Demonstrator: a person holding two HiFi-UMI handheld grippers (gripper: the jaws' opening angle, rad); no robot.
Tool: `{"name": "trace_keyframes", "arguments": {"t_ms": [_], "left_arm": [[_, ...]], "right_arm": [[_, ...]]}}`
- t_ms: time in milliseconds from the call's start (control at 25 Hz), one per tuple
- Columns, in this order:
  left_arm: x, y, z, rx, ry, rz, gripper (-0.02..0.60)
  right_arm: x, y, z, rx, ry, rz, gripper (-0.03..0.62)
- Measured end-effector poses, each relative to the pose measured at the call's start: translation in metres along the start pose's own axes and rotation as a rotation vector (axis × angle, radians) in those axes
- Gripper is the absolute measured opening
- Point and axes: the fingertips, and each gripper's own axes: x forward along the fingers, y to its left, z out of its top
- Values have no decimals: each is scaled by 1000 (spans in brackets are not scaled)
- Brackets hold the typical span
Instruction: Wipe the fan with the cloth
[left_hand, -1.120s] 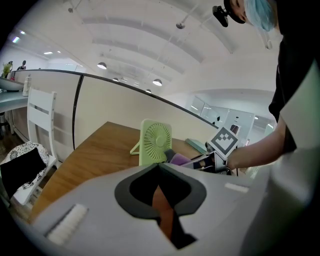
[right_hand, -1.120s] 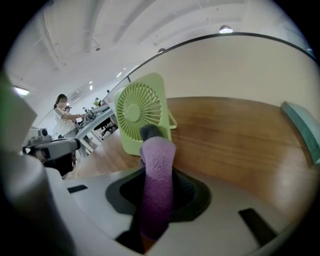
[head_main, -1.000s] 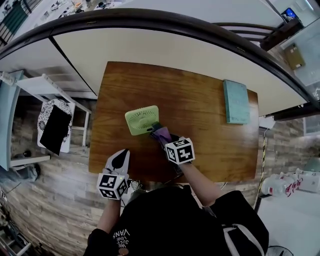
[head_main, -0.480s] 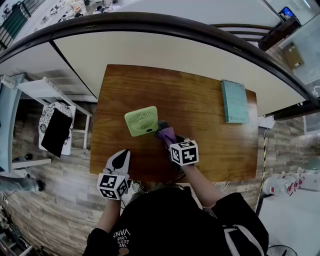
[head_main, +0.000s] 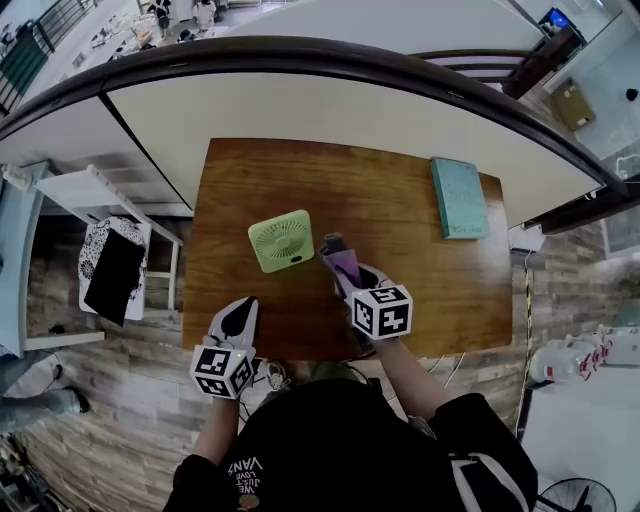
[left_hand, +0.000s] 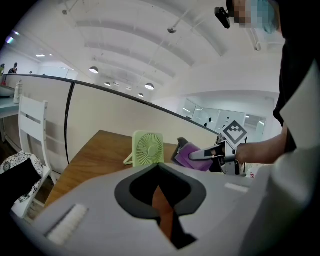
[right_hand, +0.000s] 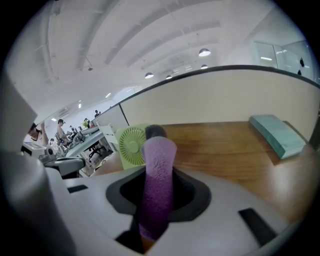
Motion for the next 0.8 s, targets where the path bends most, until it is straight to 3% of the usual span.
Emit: {"name": "trace_keyframes", "arguments": {"t_ms": [400, 800], "left_arm": [[-34, -17, 31, 47, -79, -90, 11], [-78, -34, 46, 79, -144, -152, 11]], "right_arm": [[-71, 34, 29, 19, -188, -24, 98], [-133, 66, 9, 79, -295, -68, 98]]}}
